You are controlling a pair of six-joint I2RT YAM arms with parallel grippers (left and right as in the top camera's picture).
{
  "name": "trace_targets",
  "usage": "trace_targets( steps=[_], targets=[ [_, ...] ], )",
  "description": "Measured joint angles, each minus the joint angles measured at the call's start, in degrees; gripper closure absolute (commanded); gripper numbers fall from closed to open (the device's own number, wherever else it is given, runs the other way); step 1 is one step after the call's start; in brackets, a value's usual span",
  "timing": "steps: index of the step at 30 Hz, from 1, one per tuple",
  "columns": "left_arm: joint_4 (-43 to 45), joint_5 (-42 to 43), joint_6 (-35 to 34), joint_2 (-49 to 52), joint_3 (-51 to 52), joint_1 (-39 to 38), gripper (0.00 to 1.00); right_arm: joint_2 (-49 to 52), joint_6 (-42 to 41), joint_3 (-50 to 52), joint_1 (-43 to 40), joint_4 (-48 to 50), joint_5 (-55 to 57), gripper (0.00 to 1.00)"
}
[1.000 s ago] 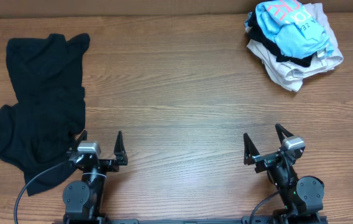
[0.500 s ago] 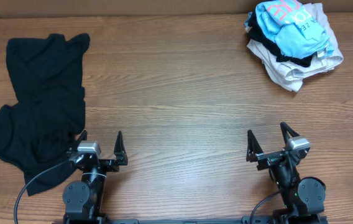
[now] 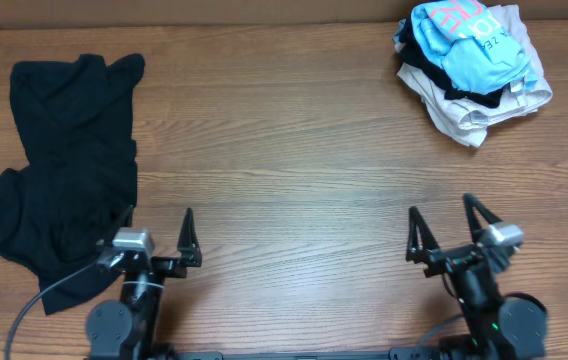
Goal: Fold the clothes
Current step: 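Reach the left gripper to the black shirt edge and grasp it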
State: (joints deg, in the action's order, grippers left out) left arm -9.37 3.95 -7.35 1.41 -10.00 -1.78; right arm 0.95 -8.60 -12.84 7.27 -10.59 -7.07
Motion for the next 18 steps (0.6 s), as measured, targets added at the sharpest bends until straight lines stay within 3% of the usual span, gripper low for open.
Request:
trace_targets(
  steps=[6, 12, 18],
  targets=[
    [-5.3, 0.2, 0.0, 6.2, -12.2, 0.0, 0.00, 3.9, 1.5, -14.8, 0.0, -10.1, 0.0, 0.00],
    [-12.9, 1.4, 0.1, 19.5, -25.9, 0.0, 0.00, 14.9, 2.2, -27.5, 0.0, -19.5, -0.2, 0.00],
    [-29.3, 3.2, 0.3, 37.2, -44.4, 0.0, 0.00, 29.2, 2.4, -41.3, 0.0, -30.3, -0.4, 0.00]
  ],
)
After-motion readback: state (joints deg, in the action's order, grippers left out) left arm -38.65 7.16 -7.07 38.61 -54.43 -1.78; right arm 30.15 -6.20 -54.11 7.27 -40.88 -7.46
